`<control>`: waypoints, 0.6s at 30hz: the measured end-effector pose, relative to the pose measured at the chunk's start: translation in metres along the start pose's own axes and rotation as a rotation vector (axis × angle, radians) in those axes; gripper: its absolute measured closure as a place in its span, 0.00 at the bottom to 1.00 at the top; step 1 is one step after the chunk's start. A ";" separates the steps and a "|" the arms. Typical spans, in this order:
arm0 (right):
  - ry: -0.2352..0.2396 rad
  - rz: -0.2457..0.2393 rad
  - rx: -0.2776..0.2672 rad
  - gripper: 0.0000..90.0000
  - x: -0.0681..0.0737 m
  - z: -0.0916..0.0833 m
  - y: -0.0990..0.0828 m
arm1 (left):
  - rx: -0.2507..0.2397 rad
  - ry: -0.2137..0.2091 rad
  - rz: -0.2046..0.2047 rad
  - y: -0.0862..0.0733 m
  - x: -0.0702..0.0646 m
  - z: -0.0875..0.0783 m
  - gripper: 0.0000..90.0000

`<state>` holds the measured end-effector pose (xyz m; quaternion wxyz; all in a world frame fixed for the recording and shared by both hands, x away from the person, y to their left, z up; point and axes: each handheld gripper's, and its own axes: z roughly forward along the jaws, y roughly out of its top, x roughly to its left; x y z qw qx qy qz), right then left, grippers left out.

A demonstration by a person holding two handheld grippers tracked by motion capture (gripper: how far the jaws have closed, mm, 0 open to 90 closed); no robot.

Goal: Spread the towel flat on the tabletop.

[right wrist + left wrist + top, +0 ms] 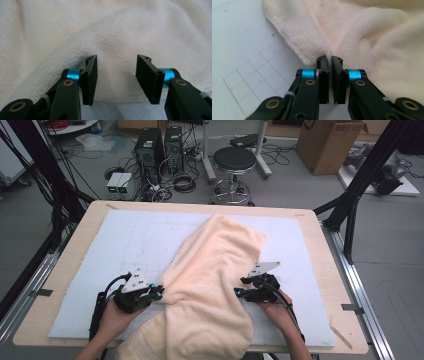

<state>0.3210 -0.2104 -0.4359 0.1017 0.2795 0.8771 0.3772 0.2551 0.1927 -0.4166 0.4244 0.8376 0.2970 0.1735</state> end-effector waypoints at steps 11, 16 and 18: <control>0.064 -0.071 -0.001 0.57 0.018 0.000 0.002 | -0.040 -0.068 -0.030 -0.028 -0.033 -0.047 0.94; 0.047 -0.057 -0.037 0.57 0.011 -0.007 0.004 | -0.067 -0.090 -0.043 -0.018 -0.022 -0.048 0.72; 0.038 -0.049 -0.064 0.57 0.006 -0.010 0.006 | -0.107 -0.092 -0.059 -0.010 -0.009 -0.042 0.67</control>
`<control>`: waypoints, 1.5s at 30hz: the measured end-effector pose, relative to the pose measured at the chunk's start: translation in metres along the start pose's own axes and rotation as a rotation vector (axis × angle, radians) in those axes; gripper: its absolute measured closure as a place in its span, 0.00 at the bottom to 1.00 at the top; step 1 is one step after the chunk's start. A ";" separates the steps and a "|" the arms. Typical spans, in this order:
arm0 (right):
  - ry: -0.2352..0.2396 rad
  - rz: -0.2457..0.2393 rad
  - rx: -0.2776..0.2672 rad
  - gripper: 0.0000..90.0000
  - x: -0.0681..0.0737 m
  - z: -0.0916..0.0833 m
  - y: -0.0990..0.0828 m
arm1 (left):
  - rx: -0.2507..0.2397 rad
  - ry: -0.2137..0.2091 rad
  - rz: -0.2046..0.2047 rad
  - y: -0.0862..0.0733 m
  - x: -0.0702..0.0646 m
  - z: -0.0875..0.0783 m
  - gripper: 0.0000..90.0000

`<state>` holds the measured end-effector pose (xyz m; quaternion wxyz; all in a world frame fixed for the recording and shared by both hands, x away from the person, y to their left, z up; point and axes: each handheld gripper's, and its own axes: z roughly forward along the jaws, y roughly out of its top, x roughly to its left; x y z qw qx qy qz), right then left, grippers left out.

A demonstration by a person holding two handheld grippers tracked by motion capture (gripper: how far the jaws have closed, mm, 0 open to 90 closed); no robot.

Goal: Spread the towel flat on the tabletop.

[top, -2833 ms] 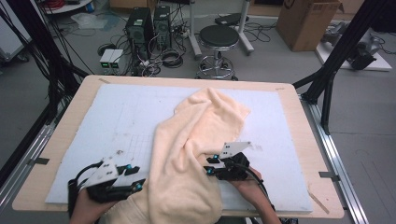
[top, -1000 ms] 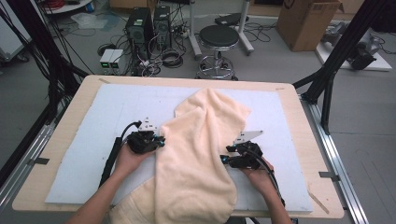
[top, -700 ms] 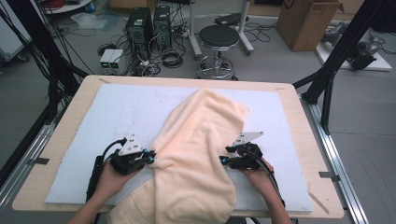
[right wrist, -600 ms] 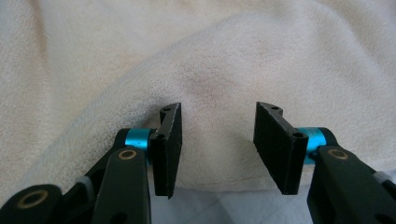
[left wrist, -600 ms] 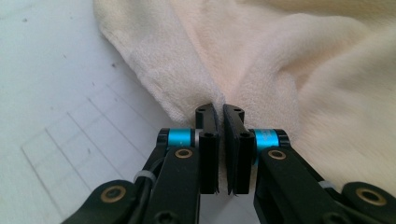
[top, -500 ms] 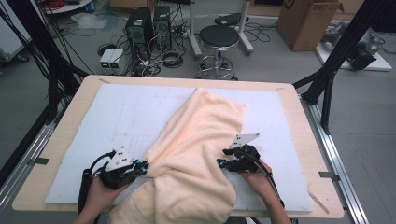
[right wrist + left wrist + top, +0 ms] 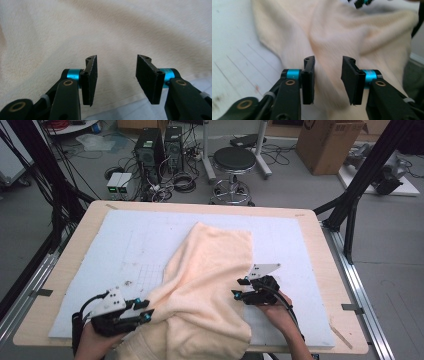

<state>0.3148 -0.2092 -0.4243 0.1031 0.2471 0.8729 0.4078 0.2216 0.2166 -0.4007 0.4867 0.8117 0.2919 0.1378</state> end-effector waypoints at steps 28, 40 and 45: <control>0.126 -0.089 0.037 0.94 0.021 -0.033 -0.015 | 0.163 -0.163 0.079 0.017 0.012 0.069 0.91; 0.153 -0.054 -0.097 0.65 0.019 -0.054 -0.016 | 0.019 -0.113 -0.035 0.028 0.032 0.055 0.58; 0.075 -0.020 -0.098 0.59 0.000 -0.035 -0.001 | 0.069 -0.018 -0.070 0.033 0.050 0.079 0.53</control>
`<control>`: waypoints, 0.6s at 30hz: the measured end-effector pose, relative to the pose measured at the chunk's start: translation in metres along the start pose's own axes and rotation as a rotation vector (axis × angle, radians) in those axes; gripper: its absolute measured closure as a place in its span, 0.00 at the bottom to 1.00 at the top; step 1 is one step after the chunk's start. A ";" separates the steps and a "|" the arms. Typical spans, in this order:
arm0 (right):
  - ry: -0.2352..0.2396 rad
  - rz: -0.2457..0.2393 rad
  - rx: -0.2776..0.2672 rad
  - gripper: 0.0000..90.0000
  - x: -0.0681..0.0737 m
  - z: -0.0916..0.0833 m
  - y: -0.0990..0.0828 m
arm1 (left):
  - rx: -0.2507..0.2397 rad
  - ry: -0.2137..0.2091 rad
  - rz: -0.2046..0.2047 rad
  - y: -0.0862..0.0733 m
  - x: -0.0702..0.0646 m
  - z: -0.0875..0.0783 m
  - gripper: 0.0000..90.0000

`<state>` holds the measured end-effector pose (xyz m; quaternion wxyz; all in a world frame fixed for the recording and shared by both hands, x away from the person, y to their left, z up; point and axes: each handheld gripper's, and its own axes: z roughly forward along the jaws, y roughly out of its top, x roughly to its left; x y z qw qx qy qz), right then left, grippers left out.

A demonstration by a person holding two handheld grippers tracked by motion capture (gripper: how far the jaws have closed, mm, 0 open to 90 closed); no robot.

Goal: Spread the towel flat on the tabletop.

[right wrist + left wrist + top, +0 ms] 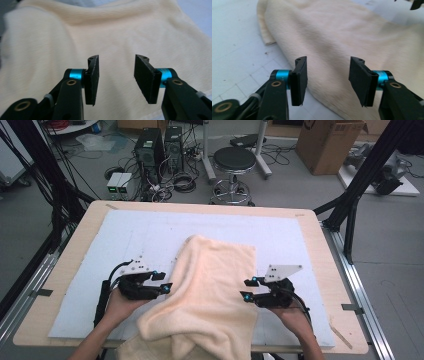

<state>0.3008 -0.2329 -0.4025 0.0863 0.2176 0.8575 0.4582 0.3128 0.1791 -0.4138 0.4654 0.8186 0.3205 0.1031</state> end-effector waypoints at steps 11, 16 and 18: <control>-0.009 0.035 0.182 0.78 -0.015 0.048 -0.010 | 0.143 -0.029 0.003 -0.002 -0.006 0.040 0.95; 0.011 0.012 0.188 0.99 -0.013 0.037 -0.013 | 0.135 -0.100 0.040 0.001 -0.025 0.043 0.99; 0.014 0.014 0.204 1.00 -0.011 0.030 -0.018 | 0.135 -0.123 0.054 0.002 -0.033 0.045 0.99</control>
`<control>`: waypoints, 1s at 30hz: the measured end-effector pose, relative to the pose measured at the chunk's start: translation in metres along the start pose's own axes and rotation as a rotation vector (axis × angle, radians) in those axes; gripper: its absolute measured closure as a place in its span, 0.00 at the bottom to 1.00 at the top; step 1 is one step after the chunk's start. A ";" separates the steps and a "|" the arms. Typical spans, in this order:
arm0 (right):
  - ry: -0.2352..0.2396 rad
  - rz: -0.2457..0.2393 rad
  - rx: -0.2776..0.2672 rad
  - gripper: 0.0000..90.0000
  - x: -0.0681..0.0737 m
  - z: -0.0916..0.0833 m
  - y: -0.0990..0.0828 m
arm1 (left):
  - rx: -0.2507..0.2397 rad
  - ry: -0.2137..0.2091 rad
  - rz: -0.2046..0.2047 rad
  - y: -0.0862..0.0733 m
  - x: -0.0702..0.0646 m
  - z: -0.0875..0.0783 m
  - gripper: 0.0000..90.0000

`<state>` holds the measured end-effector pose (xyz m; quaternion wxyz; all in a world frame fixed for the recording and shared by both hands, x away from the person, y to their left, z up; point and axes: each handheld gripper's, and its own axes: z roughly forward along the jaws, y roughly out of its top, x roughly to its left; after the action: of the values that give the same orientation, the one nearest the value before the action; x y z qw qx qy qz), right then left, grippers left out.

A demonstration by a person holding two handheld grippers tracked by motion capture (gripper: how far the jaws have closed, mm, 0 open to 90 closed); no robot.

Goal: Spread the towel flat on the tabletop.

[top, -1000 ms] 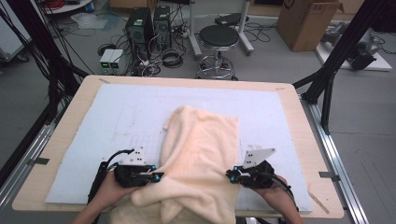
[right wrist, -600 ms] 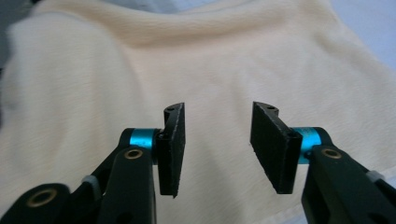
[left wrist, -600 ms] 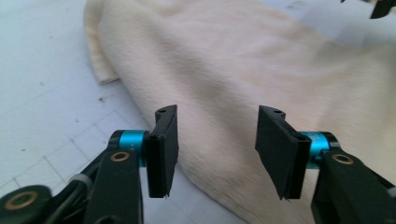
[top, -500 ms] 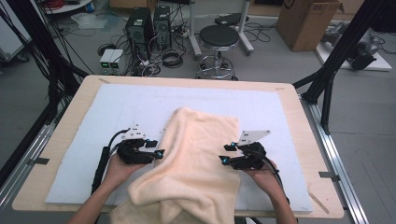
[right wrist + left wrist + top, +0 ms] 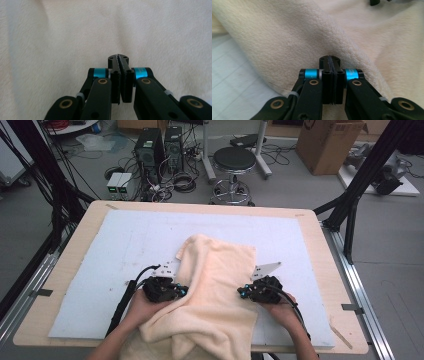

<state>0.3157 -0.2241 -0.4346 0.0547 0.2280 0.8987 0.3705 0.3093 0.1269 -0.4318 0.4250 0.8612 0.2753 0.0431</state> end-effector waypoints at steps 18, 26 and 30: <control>-0.017 0.028 -0.065 0.66 -0.003 -0.007 -0.010 | -0.004 0.077 0.001 0.002 0.007 0.008 0.54; -0.029 0.005 -0.045 0.87 -0.003 0.003 -0.006 | 0.028 0.140 0.069 -0.001 0.006 0.003 1.00; -0.022 -0.011 -0.041 0.92 -0.002 0.003 -0.005 | -0.001 0.171 0.031 -0.009 0.018 -0.021 1.00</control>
<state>0.3162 -0.2257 -0.4404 0.0711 0.2260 0.8916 0.3860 0.3140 0.1550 -0.4282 0.3999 0.8583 0.2971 0.1232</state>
